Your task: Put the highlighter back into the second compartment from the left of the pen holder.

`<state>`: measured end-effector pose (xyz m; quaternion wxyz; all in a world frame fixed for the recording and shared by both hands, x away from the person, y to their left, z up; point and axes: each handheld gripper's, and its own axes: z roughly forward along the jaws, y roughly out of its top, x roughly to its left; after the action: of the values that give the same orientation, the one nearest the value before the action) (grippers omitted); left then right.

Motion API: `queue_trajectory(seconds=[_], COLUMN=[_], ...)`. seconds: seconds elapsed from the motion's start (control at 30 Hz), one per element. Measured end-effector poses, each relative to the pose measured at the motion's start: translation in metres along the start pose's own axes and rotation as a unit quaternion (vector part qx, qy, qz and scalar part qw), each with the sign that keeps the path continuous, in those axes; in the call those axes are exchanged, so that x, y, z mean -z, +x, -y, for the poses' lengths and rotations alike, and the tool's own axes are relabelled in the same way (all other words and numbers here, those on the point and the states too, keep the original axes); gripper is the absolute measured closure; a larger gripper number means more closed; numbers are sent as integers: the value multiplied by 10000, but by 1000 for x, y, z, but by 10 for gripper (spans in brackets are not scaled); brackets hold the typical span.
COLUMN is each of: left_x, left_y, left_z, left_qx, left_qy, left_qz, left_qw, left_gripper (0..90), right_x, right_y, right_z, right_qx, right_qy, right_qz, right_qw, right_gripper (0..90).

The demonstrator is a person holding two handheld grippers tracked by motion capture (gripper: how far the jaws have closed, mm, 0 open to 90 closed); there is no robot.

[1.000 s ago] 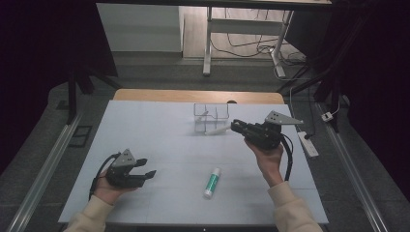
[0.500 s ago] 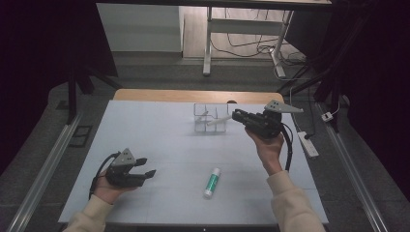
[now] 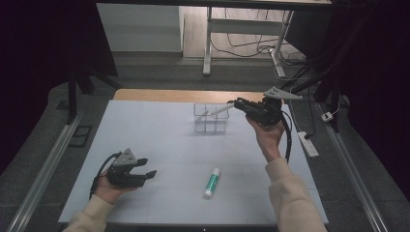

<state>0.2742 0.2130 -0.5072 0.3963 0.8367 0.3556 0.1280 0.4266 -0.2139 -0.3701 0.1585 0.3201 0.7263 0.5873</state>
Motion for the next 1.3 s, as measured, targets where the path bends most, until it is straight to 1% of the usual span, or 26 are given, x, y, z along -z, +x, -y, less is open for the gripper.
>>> queue_trajectory(seconds=[0.13, 0.2, 0.4, 0.5, 0.77, 0.97, 1.13, 1.23, 1.3], left_x=[0, 0, -1, -1, -1, -1, -1, -2, -2], left_y=[0, 0, 1, 1, 2, 2, 3, 2, 2], left_z=[0, 0, 0, 0, 0, 0, 1, 1, 1], left_qx=[2, 5, 1, -3, 20, 15, 18, 13, 4], left_qy=[4, 8, 9, 24, 21, 29, 43, 54, 63], left_qz=[-3, 3, 29, 38, 34, 39, 38, 35, 34], left_qw=[10000, 10000, 10000, 10000, 10000, 10000, 10000, 10000, 10000], left_gripper=[391, 390, 390, 389, 387, 387, 387, 387, 386], right_x=[-6, -10, -20, -24, -36, -47, -56, -62, -69], right_y=[-1, -2, -5, -7, -14, -19, -20, -21, -21], right_z=[-3, -4, -7, -9, -8, -3, 1, 3, 5], right_qx=[46, 69, 50, 80, 5, -63, -76, -32, -53], right_qy=[72, 84, 144, 168, 286, 430, 542, 646, 712], right_qz=[95, 191, 252, 334, 434, 471, 457, 473, 460], right_qw=[9999, 9998, 9996, 9993, 9986, 9979, 9975, 9968, 9964], right_gripper=[775, 775, 774, 775, 774, 774, 772, 769, 746])
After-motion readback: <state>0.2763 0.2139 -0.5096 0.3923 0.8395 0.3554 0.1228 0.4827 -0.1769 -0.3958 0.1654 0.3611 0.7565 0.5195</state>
